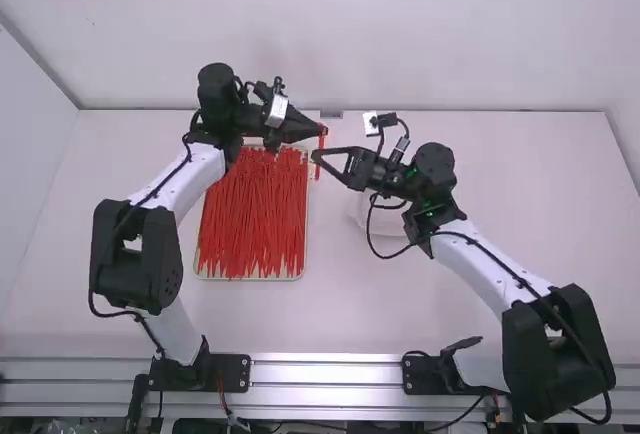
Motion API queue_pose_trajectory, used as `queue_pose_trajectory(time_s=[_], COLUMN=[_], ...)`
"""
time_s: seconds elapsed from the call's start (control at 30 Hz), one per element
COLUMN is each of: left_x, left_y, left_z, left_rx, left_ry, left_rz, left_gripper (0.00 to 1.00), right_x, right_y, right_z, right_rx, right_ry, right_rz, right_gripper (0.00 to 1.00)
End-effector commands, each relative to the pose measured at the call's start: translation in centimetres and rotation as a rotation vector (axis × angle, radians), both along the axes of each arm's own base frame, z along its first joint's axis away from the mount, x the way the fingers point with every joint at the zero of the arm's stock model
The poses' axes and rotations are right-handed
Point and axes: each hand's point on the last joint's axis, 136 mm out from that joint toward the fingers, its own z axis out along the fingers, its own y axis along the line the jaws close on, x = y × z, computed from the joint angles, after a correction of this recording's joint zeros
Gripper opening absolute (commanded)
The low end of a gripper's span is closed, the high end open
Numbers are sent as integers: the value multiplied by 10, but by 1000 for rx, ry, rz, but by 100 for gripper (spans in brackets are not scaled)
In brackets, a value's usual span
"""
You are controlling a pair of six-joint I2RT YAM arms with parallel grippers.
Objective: Fasten the cable tie
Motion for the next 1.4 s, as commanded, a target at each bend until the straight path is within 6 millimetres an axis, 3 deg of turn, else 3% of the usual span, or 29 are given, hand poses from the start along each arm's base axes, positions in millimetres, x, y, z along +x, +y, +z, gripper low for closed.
queue_pose_trajectory(time_s=[0.0,0.33,1.37], left_x=[-4,-6,-18], left_y=[4,2,-15], left_z=[-2,11,14], left_rx=[-3,-9,-16], left_ry=[-29,-71,-107], left_rz=[-10,-11,-58], left_gripper=[1,1,1], right_x=[3,-1,1], right_y=[0,5,5], right_z=[9,8,7], right_rx=[0,-7,-7], right_ry=[-38,-50,-48], right_rz=[-6,7,-1], right_gripper=[0,0,0])
